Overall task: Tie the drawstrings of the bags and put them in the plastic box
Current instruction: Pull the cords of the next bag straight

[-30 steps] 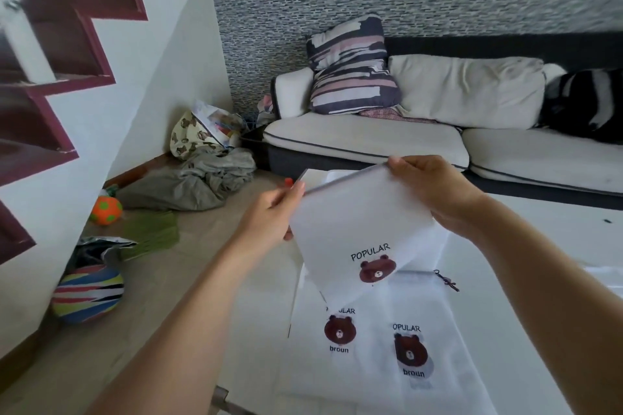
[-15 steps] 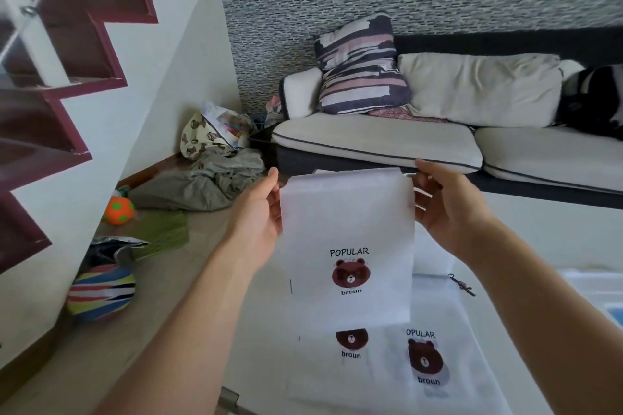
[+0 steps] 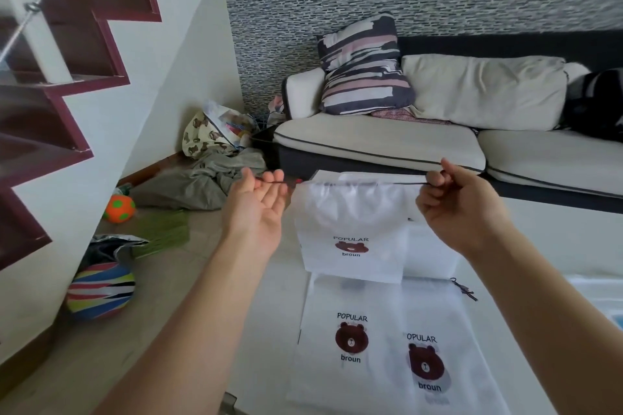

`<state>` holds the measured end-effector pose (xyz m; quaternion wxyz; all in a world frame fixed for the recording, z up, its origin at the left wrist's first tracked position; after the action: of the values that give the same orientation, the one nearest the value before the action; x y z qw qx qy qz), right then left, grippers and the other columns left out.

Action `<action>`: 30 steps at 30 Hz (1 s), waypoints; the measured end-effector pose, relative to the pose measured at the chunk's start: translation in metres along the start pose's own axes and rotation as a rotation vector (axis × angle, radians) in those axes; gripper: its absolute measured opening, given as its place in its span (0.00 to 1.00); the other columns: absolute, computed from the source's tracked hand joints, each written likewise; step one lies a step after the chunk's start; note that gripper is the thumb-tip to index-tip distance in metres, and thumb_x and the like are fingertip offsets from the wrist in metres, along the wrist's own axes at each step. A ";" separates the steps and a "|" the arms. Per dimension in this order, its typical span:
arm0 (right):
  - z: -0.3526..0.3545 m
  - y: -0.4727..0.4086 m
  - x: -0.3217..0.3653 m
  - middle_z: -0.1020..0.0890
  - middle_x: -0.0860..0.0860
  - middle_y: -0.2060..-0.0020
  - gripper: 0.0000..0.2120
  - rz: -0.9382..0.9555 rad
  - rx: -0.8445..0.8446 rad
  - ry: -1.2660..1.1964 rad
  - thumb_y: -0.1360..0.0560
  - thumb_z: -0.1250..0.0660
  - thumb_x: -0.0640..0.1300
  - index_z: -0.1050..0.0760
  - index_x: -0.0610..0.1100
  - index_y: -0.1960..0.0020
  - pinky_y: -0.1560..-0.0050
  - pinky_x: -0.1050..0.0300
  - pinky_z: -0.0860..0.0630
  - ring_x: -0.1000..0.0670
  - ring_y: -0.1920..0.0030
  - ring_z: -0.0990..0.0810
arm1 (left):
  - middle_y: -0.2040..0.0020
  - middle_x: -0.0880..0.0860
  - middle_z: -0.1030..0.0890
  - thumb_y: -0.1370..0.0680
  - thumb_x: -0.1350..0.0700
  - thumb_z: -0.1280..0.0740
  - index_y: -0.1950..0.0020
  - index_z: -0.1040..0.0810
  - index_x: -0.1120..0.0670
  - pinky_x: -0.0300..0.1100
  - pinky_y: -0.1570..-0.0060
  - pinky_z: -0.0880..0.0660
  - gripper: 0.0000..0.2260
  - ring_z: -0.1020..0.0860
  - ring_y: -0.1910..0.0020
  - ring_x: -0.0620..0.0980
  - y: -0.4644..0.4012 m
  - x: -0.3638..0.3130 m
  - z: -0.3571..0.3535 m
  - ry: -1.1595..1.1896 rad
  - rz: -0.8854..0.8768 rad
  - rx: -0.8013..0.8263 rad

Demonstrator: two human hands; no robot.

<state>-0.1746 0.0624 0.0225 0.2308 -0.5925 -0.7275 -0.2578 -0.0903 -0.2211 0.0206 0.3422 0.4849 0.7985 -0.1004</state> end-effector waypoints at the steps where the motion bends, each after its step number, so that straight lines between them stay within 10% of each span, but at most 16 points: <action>1: 0.008 -0.002 0.010 0.30 0.51 0.75 0.14 0.018 -0.052 -0.001 0.19 0.42 0.39 0.35 0.45 0.63 0.72 0.62 0.40 0.52 0.74 0.38 | 0.69 0.49 0.24 0.14 0.56 0.42 0.50 0.27 0.54 0.44 0.49 0.22 0.07 0.20 0.62 0.46 -0.004 -0.007 0.009 0.025 -0.022 -0.061; 9: 0.028 -0.004 0.042 0.35 0.51 0.75 0.14 0.139 -0.155 0.077 0.19 0.40 0.36 0.34 0.45 0.62 0.75 0.63 0.40 0.52 0.76 0.40 | 0.75 0.47 0.29 0.15 0.53 0.40 0.58 0.28 0.54 0.44 0.50 0.21 0.12 0.25 0.73 0.44 -0.007 -0.031 0.015 0.042 -0.128 -0.083; 19: -0.093 0.047 -0.015 0.23 0.48 0.67 0.08 0.050 0.516 0.637 0.28 0.30 0.46 0.24 0.41 0.58 0.68 0.65 0.28 0.55 0.69 0.29 | 0.70 0.48 0.40 0.17 0.52 0.38 0.57 0.30 0.53 0.34 0.73 0.41 0.10 0.42 0.73 0.43 0.042 0.028 -0.062 -0.315 -0.014 0.365; 26: -0.093 0.043 -0.010 0.15 0.47 0.57 0.19 0.168 0.462 0.730 0.26 0.30 0.43 0.25 0.45 0.36 0.60 0.60 0.32 0.53 0.65 0.28 | 0.67 0.49 0.31 0.16 0.65 0.47 0.42 0.22 0.64 0.34 0.71 0.35 0.14 0.35 0.70 0.43 0.052 0.045 -0.073 -0.282 0.069 0.531; 30: -0.098 0.049 -0.007 0.14 0.49 0.57 0.13 0.220 0.494 0.740 0.29 0.30 0.45 0.19 0.43 0.46 0.59 0.58 0.34 0.54 0.64 0.28 | 0.67 0.51 0.23 0.17 0.65 0.42 0.45 0.20 0.64 0.34 0.69 0.30 0.10 0.29 0.69 0.44 0.053 0.041 -0.070 -0.323 -0.035 0.510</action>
<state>-0.1226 0.0017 0.0973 0.6354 -0.4617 -0.5685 -0.2449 -0.0892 -0.1306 0.0559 0.3302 0.5190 0.6911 -0.3794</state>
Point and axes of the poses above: each hand's wrist, its own y-axis away from the middle knuckle, its own z-axis out of the back of the hand, x = y × z, the point moved 9 cm from there along -y, towards the middle knuckle
